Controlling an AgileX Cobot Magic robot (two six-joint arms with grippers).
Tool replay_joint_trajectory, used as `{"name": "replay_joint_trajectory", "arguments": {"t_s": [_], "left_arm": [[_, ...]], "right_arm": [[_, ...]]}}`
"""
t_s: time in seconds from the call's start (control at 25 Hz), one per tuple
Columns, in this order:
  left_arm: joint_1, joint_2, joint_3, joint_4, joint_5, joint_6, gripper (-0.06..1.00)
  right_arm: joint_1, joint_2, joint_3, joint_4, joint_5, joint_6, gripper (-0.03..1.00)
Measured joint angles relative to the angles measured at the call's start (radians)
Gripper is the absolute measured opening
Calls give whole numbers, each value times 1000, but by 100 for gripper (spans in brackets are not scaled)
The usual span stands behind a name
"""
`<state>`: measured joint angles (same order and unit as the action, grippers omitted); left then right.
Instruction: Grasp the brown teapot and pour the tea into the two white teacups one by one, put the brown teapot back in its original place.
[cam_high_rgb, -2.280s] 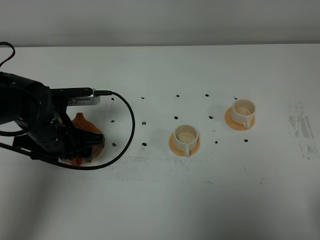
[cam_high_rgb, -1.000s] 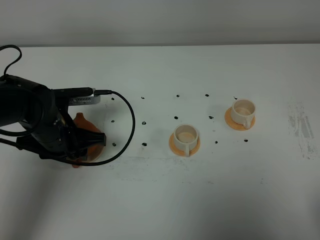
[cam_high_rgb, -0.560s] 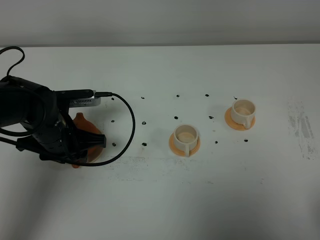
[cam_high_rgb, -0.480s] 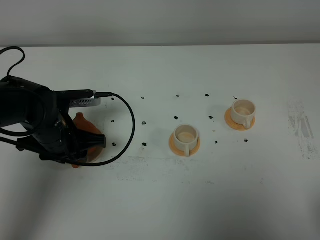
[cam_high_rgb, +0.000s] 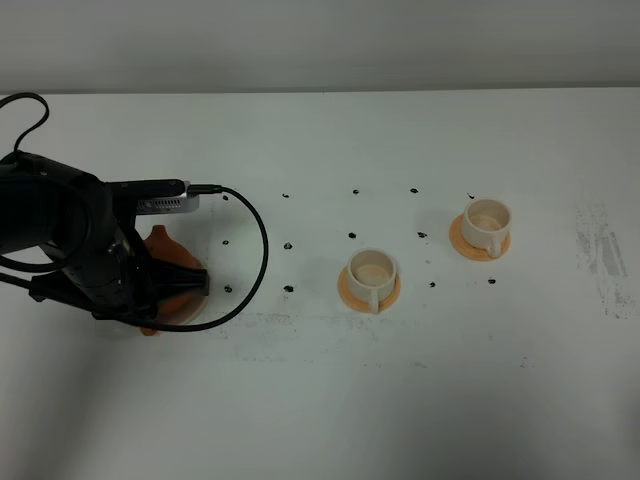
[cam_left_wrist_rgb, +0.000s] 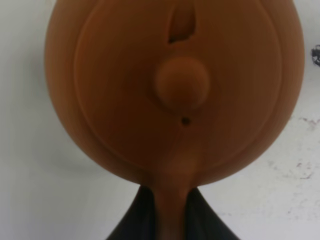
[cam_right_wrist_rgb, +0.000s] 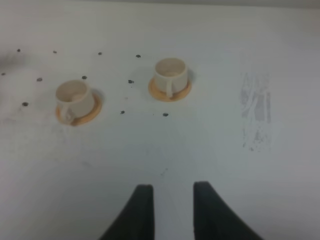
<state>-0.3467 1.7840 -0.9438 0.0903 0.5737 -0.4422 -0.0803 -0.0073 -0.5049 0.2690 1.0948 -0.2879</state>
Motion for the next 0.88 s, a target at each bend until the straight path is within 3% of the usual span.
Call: {"name": "replay_joint_trajectory", "arguments": {"t_s": [0.68, 0.88], "left_arm": [[-7, -98, 0, 67, -3, 43, 12], [-21, -143, 0, 64, -2, 151, 12]], "right_arm": [[0, 0, 0, 0, 0, 0, 22], [0, 0, 0, 0, 0, 0, 22]]}}
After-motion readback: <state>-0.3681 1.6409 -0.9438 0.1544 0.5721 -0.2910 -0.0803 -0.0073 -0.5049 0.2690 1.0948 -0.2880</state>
